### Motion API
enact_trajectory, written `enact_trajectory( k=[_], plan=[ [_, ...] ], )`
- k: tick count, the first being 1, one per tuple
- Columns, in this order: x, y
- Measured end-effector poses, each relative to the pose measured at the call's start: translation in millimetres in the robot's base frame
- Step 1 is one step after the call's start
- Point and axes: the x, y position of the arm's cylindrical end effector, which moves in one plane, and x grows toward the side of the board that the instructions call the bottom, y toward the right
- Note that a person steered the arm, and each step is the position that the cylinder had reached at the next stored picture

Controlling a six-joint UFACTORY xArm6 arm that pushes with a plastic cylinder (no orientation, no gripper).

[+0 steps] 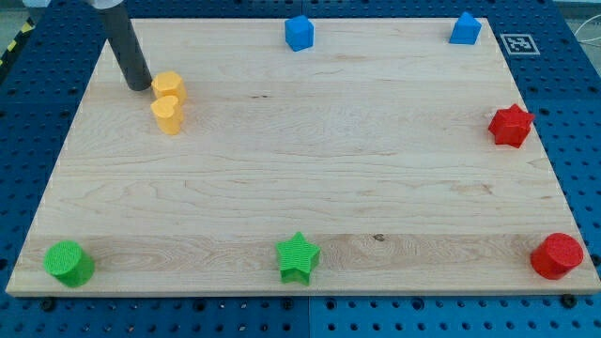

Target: Push the green circle to the yellow heart

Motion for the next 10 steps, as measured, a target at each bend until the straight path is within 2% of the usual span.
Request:
enact_trajectory(
  k=[2, 3, 5, 7, 8, 10],
  plan=[
    [0, 18],
    [3, 6],
    [78, -60],
    [224, -63],
    [279, -60],
    [279, -35]
  ],
)
